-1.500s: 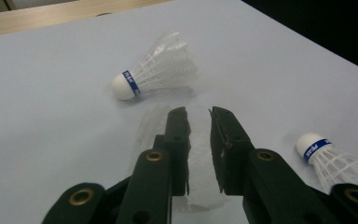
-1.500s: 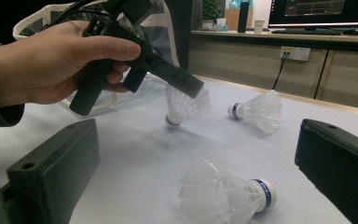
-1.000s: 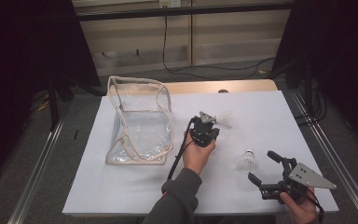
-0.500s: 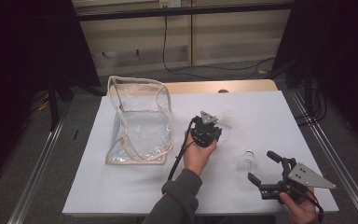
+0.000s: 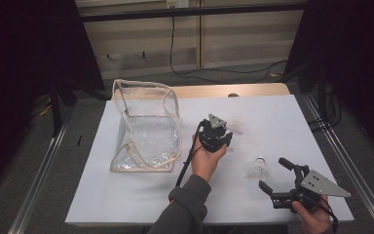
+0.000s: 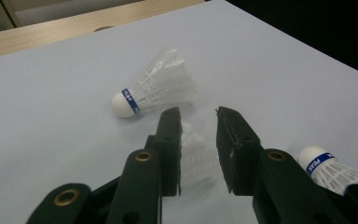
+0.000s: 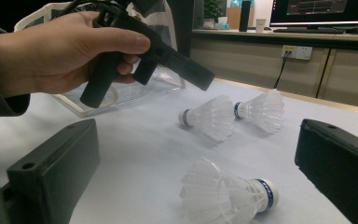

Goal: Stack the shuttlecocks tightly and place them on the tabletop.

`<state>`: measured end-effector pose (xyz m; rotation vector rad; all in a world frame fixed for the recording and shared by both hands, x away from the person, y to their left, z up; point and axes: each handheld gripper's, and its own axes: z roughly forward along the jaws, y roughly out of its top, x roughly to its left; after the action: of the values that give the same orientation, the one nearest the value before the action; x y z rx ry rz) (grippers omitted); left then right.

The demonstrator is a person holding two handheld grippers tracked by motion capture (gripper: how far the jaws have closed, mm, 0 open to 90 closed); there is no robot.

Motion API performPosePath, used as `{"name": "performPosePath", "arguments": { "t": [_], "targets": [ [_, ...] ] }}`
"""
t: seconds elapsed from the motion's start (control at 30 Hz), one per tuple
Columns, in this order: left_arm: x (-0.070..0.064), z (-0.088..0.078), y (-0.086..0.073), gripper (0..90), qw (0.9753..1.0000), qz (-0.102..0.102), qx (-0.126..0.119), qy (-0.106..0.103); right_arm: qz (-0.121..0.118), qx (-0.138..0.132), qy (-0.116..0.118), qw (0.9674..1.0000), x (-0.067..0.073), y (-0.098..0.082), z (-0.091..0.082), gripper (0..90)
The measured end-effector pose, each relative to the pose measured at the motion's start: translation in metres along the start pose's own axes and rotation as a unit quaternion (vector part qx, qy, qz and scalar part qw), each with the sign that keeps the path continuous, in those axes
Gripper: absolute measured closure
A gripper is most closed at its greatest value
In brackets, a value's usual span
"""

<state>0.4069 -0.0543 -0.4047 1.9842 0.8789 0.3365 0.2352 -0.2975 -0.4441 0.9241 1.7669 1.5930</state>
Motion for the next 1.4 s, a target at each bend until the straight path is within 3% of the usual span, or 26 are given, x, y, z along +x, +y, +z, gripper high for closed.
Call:
{"name": "performPosePath", "arguments": {
  "t": [0.03, 0.17, 0.37, 0.47, 0.57, 0.63, 0.77, 0.9, 1.0, 1.13, 1.2, 1.27, 1.4],
  "targets": [
    [0.003, 0.004, 0.0, 69.6, 0.9999, 0.001, -0.004, 0.012, 0.0, -0.001, 0.0, 1.0, 0.0, 0.0, 0.0, 0.0],
    [0.007, 0.014, -0.003, 70.5, 0.9999, -0.003, 0.005, 0.013, 0.0, 0.001, 0.002, 1.0, 0.0, 0.0, 0.0, 0.0],
    [0.008, 0.029, -0.011, 75.4, 0.9992, -0.003, 0.039, 0.008, 0.0, -0.002, 0.0, 1.0, -0.001, 0.0, 0.0, 0.0],
    [0.008, 0.029, -0.011, 78.2, 0.9994, -0.012, 0.033, 0.003, 0.0, -0.002, -0.001, 1.0, -0.001, 0.0, -0.001, 0.0],
    [0.008, 0.026, -0.009, 78.9, 0.9995, -0.006, 0.03, 0.008, 0.0, -0.002, -0.001, 1.0, -0.001, 0.0, -0.001, 0.0],
    [0.01, 0.022, -0.006, 71.5, 0.9996, -0.015, 0.014, 0.021, -0.001, -0.004, 0.0, 1.0, -0.001, 0.0, -0.001, 0.0],
    [0.014, 0.02, 0.001, 66.8, 0.9992, -0.02, -0.003, 0.034, -0.001, -0.001, 0.002, 1.0, 0.0, 0.0, 0.0, 0.0],
    [0.016, 0.024, 0.009, 61.9, 0.999, -0.026, -0.006, 0.035, 0.0, 0.0, 0.003, 1.0, 0.0, 0.0, 0.0, 0.0],
    [0.016, 0.029, 0.016, 60.0, 0.999, -0.012, -0.005, 0.043, 0.0, -0.002, 0.002, 1.0, -0.001, 0.0, 0.0, 0.0],
    [0.019, 0.036, 0.022, 58.6, 0.9987, -0.028, -0.005, 0.043, 0.002, -0.003, 0.001, 1.0, -0.002, 0.0, 0.0, 0.0],
    [0.021, 0.04, 0.024, 58.7, 0.9986, -0.023, 0.006, 0.049, 0.001, -0.003, 0.002, 1.0, -0.002, 0.0, 0.0, 0.0],
    [0.021, 0.042, 0.023, 59.6, 0.9985, -0.034, 0.011, 0.042, 0.003, -0.002, 0.002, 1.0, -0.002, -0.001, 0.0, 0.0],
    [0.024, 0.047, 0.017, 62.8, 0.9972, -0.054, 0.044, 0.029, 0.004, -0.003, 0.003, 1.0, -0.003, -0.001, -0.001, 0.0]
  ]
}}
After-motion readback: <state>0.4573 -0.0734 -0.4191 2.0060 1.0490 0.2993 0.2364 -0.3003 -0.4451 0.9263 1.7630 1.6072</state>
